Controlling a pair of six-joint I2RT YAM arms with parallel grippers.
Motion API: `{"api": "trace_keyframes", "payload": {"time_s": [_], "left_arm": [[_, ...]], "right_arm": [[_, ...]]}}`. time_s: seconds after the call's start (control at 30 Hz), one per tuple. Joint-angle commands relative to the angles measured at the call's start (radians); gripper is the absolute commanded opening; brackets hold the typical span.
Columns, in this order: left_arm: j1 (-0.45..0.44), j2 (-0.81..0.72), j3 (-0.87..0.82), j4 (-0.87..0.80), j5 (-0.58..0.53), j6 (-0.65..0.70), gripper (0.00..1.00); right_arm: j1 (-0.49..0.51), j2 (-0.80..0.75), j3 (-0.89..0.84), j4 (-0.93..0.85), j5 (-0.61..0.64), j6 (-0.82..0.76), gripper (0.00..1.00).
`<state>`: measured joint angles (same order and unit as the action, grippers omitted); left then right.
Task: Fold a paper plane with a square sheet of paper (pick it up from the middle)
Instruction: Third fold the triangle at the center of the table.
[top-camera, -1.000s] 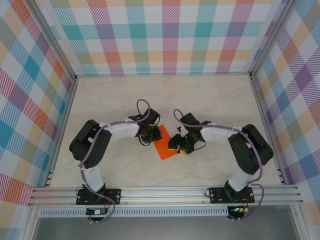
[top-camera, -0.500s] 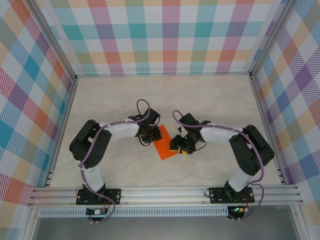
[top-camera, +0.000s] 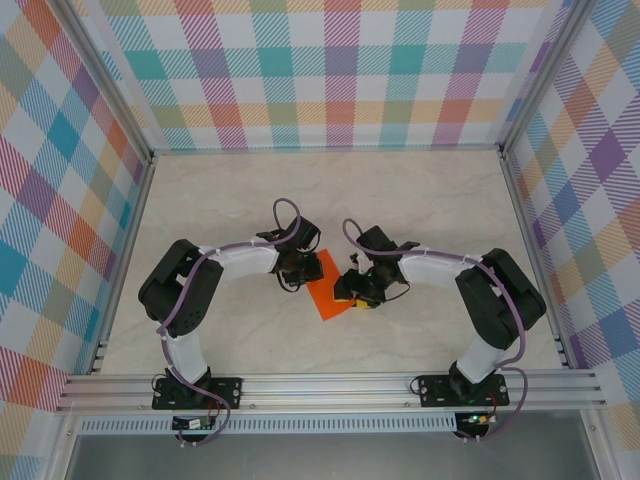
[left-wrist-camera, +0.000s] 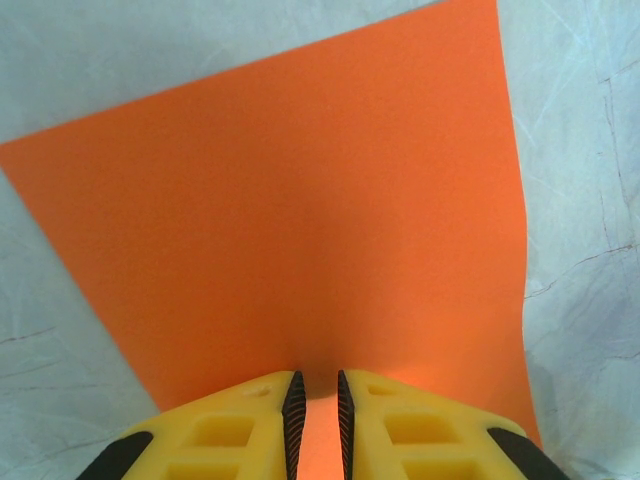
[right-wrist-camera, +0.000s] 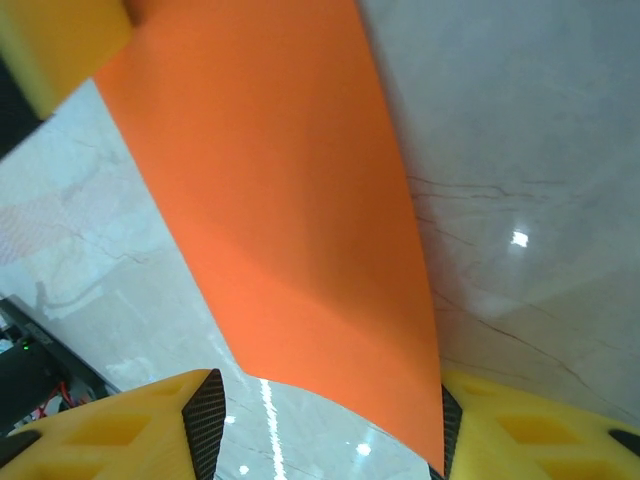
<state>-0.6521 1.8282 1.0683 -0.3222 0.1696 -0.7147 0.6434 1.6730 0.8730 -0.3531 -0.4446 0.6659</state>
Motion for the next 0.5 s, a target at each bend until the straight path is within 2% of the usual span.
{"api": "trace_keyframes", "payload": {"time_s": [0.0,0.2,0.37,0.47], "left_arm": [[-0.001,0.028,-0.032,-0.054,-0.044,-0.004,0.2],[-0.001,0.022,-0.033,-0.059,-0.048,-0.003,0.2],[-0.002,0.017,-0.024,-0.067,-0.051,0.003,0.2],[-0.001,0.02,-0.022,-0.07,-0.052,0.004,0.2]], "right_arm": [[0.006,0.014,-0.002,0.048,-0.061,0.008,0.56],[0.006,0.013,-0.022,0.108,-0.057,0.061,0.53],[0.006,-0.045,-0.061,0.115,0.023,0.123,0.39],[0.006,-0.088,-0.081,0.099,0.054,0.141,0.33]]}}
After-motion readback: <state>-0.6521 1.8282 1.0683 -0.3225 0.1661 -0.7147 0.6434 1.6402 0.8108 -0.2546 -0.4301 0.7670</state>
